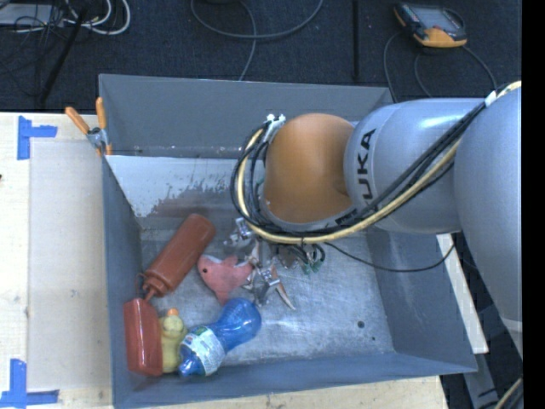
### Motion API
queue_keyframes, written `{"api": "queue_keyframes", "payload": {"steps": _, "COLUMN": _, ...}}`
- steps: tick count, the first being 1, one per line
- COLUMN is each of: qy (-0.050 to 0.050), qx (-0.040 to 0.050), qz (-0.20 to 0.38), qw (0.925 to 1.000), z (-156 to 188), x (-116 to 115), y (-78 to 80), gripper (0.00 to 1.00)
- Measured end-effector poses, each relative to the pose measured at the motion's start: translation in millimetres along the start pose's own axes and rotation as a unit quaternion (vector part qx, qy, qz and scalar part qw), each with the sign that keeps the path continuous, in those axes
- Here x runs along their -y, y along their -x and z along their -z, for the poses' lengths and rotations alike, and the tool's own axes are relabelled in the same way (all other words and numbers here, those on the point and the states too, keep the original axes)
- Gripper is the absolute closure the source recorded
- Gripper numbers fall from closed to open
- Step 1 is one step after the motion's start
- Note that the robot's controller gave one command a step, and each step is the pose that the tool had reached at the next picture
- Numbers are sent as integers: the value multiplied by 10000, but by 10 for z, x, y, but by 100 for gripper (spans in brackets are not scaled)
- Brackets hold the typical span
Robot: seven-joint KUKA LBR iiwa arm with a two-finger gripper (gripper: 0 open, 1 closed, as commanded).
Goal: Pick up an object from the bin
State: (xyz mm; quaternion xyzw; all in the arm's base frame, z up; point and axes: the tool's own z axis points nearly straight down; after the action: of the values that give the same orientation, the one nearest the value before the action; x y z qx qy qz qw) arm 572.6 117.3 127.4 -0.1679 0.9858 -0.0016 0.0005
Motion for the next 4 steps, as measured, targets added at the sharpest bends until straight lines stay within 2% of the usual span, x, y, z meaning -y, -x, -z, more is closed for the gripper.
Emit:
{"api": "queue_keyframes", "payload": {"steps": 1, "qy": 22, "qx": 2, "qz": -161, "qw": 9999, "z": -53, "x": -7, "y": 36, "gripper": 0}}
{"api": "queue_keyframes", "payload": {"steps": 2, "qy": 21, "qx": 2, "qz": -575, "qw": 9983, "z": -534, "x": 71, "y": 34, "gripper": 0}}
{"api": "queue_keyframes", "payload": {"steps": 3, "qy": 21, "qx": 86, "qz": -523, "qw": 9986, "z": -570, "x": 88, "y": 132, "gripper": 100}}
{"api": "queue_keyframes", "payload": {"steps": 4, "qy": 22, "qx": 81, "qz": -513, "qw": 9986, "z": -561, "x": 89, "y": 132, "gripper": 100}}
